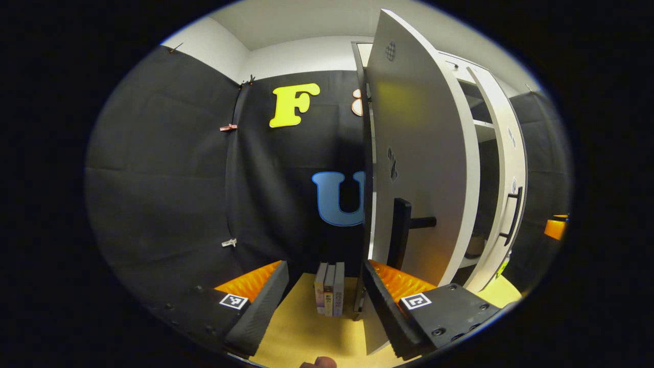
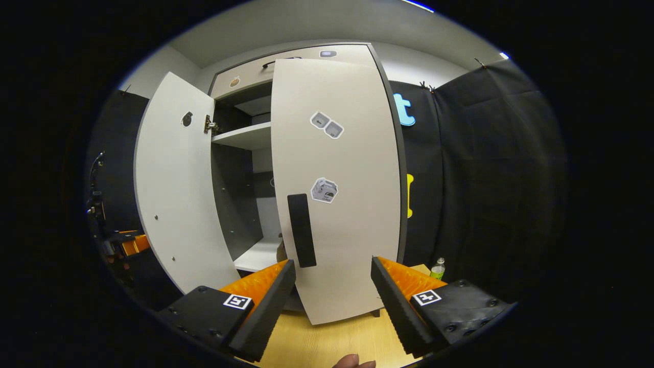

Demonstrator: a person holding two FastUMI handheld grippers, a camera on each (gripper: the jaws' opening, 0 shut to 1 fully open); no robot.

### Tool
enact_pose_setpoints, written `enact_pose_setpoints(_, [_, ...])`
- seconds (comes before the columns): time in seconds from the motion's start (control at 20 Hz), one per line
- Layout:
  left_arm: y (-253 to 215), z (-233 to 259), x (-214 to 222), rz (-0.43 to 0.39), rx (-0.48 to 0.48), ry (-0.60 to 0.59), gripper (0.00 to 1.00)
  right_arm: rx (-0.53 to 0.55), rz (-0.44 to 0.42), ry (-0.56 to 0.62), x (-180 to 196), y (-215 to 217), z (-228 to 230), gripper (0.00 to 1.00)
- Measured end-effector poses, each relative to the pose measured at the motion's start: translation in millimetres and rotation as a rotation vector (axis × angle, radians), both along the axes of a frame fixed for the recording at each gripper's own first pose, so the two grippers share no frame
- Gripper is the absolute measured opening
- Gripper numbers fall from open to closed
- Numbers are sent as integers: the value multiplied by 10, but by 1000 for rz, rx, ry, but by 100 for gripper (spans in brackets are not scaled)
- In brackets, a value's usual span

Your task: Grab one shoe with the right hand and put it into the shoe cabinet, grab the other shoe with the left hand and put it into the shoe cabinet; then close the right door with the right hand and the left door with the left hand.

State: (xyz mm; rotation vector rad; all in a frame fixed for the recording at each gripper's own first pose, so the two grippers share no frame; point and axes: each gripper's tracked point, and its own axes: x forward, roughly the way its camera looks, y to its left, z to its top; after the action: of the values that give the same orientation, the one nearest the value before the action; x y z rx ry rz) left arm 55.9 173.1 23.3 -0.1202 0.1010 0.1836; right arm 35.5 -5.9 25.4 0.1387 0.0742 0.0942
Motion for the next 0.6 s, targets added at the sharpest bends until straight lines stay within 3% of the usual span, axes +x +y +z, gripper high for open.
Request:
enact_pose_setpoints(0.45, [-794, 77, 152, -112, -39, -26, 93, 2, -7, 7, 42, -194, -13, 98])
enact_pose_setpoints(0.5, [-915, 96, 202, -127, -36, -30, 98, 2, -10, 6, 44, -221, 2, 98])
enact_pose_setpoints(0.55, [-1036, 124, 258, -142, -32, -37, 89, 3, -14, 5, 44, -252, 14, 98])
enact_pose_setpoints(0.6, [-1160, 149, 319, -156, -29, -43, 94, 5, -18, 3, 50, -289, 21, 98])
